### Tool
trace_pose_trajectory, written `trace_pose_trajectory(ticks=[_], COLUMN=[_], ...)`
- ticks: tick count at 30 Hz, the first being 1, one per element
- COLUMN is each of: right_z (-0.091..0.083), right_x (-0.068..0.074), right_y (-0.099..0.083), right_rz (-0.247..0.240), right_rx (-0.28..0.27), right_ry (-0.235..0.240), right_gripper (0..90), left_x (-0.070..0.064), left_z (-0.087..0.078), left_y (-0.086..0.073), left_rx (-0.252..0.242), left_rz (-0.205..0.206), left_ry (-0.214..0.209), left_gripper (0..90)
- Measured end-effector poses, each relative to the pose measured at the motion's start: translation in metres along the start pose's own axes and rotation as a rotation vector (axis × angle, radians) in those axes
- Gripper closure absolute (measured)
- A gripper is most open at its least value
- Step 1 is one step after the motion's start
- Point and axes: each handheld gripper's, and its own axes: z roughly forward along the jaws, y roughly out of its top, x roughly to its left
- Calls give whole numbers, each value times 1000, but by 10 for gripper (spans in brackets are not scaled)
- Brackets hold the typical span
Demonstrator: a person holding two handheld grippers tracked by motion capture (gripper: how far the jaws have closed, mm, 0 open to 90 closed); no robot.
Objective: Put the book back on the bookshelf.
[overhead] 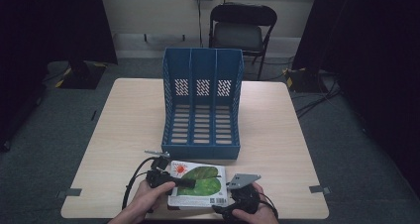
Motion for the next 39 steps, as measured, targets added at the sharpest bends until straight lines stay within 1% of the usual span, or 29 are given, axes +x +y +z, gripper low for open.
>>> trace_pose_trajectory(ticks=[2,4,6,9,11,12,13,15,16,17,18,21,22,23,24,25,26,27,28,29,30,31,32,33,35,36,37,39], right_z=[-2,-4,-6,-6,-7,-8,-8,-12,-13,-16,-16,-18,-18,-18,-19,-19,-20,-21,-21,-22,-22,-22,-21,-21,-23,-23,-23,-23], right_x=[-1,-3,-4,-4,-2,-2,-3,-5,-6,-9,-9,-10,-11,-12,-14,-15,-18,-20,-22,-24,-26,-27,-28,-29,-32,-33,-35,-38], right_y=[0,0,0,0,0,0,0,-1,-1,-2,-2,-1,0,0,1,1,1,1,1,2,2,4,7,11,22,27,31,36], right_rz=[-1,7,16,16,1,9,7,24,27,40,40,29,30,35,51,67,79,81,92,95,99,98,91,83,68,60,59,63], right_rx=[-3,-9,-14,-5,-2,-3,-12,-26,-33,-41,-41,-41,-42,-37,-35,-34,-35,-35,-36,-37,-36,-33,-18,-11,-16,-16,-21,-32], right_ry=[3,12,18,9,0,-1,3,-7,-3,-3,-3,-11,-21,-28,-18,-20,-15,-13,-11,-2,3,2,4,-1,-12,-17,-12,-19], right_gripper=[122,149,169,160,162,169,187,282,311,312,312,331,341,366,372,372,381,383,382,378,368,351,343,346,346,338,329,303], left_x=[-2,-3,-6,-7,-9,-10,-10,-11,-13,-16,-16,-22,-24,-26,-27,-29,-29,-30,-31,-32,-33,-36,-38,-39,-43,-44,-45,-47], left_z=[0,0,-1,-1,-1,-2,-2,-2,-2,-3,-3,-4,-4,-4,-4,-5,-4,-5,-5,-5,-5,-5,-5,-6,-5,-6,-6,-6], left_y=[0,-1,-1,-2,-2,-2,-2,-2,-3,-3,-3,-2,-2,-1,-2,-2,-2,-2,-3,-3,-3,-4,-4,-5,-5,-5,-5,-5], left_rx=[-2,-5,-7,-11,-16,-17,-14,-17,-18,-21,-21,-17,-14,-14,-15,-14,-19,-17,-21,-19,-21,-18,-19,-17,-20,-12,-17,-11], left_rz=[9,30,44,76,90,99,102,112,123,145,145,190,207,227,234,246,249,266,271,284,287,304,320,333,365,382,391,410], left_ry=[4,3,12,15,16,20,20,21,25,31,31,47,53,57,60,61,67,68,66,71,71,81,85,88,94,97,98,104], left_gripper=[701,702,703,704,704,704,704,705,704,705,705,704,705,704,705,704,704,704,704,704,704,704,702,702,702,702,702,701])
